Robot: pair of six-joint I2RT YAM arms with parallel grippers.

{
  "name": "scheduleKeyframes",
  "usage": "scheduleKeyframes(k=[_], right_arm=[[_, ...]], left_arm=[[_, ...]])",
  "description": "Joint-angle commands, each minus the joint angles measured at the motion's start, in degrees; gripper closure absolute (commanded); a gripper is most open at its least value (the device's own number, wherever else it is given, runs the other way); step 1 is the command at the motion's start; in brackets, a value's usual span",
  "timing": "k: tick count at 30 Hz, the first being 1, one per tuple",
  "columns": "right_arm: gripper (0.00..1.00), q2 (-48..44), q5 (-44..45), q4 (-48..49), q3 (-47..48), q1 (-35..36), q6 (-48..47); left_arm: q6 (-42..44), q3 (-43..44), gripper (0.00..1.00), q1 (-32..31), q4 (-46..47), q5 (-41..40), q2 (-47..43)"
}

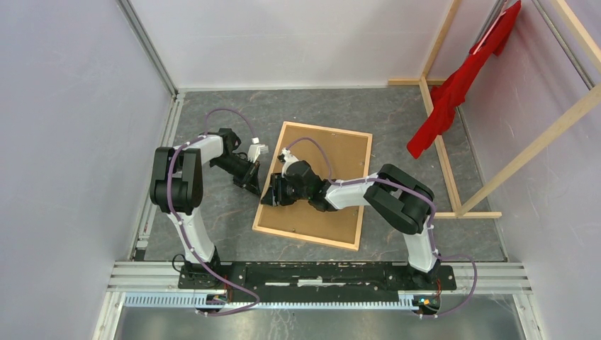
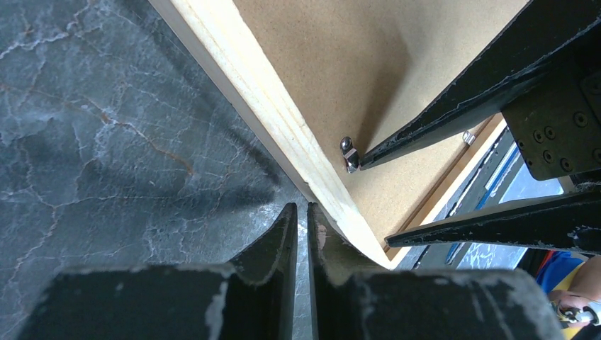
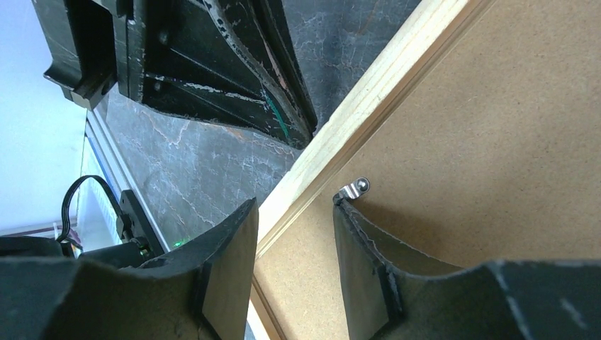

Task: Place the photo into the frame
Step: Install the photo frame at the center of the board.

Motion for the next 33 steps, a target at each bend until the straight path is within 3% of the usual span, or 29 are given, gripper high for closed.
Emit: scheduleKeyframes(k=[1, 20, 33], right_arm=[[0.5, 1.72, 1.31, -0.62, 1.19, -0.6, -0.58], [0.51, 4.18, 0.38, -0.23, 3.48, -1.56, -0.92], [0.5, -3.39, -1.36, 2.4, -3.93, -1.53, -0.65]], left_arm=[[0.02, 0.38, 0.84, -0.16, 0.51, -0.02, -0.72], [0.94, 0.06, 0.84, -0.32, 0.45, 0.06, -0.42], [0.88, 0.41, 0.85, -0.3, 0.44, -0.4, -0.81]])
